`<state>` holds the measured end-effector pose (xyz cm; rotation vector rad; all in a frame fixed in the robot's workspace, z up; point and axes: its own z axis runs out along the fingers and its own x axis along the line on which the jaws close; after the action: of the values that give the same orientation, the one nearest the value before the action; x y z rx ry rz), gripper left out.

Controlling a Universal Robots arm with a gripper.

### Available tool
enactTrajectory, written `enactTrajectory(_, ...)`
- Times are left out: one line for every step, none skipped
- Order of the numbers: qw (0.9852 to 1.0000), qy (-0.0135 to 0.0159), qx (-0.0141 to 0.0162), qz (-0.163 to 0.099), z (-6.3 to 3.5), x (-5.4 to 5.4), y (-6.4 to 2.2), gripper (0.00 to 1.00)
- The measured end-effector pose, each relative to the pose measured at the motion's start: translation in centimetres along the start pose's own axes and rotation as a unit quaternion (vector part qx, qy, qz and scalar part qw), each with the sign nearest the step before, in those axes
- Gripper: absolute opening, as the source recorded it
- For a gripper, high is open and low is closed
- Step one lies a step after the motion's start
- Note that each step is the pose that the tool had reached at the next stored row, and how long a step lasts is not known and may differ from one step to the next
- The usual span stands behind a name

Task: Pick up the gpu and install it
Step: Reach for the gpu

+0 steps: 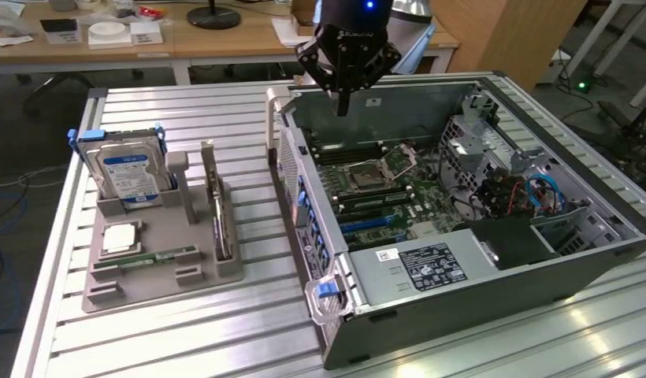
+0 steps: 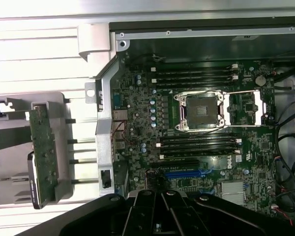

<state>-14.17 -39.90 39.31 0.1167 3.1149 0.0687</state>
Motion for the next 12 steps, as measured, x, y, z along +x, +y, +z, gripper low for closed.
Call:
enactTrajectory(1.0, 0.0, 0.0, 0.0, 0.0, 0.05, 0.0, 0.11)
enactTrajectory(1.0, 0.0, 0.0, 0.0, 0.0, 0.1, -0.01, 0.11)
enactTrajectory(1.0, 0.0, 0.0, 0.0, 0.0, 0.15, -0.01, 0.11)
enactTrajectory(1.0, 0.0, 0.0, 0.0, 0.0, 0.2, -0.01, 0.11)
enactTrajectory(1.0, 0.0, 0.0, 0.0, 0.0, 0.25, -0.02, 0.11)
enactTrajectory(1.0, 0.0, 0.0, 0.0, 0.0, 0.3, -0.02, 0.11)
enactTrajectory(1.0, 0.0, 0.0, 0.0, 0.0, 0.35, -0.03, 0.11)
enactTrajectory(1.0, 0.0, 0.0, 0.0, 0.0, 0.4, -0.03, 0.11)
enactTrajectory(1.0, 0.0, 0.0, 0.0, 0.0, 0.44, -0.03, 0.11)
enactTrajectory(1.0, 0.0, 0.0, 0.0, 0.0, 0.49, -0.04, 0.11)
enactTrajectory(1.0, 0.0001, 0.0, 0.0, -0.01, 0.53, -0.04, 0.11)
enactTrajectory(1.0, 0.0, 0.0, 0.0, 0.0, 0.57, -0.04, 0.11)
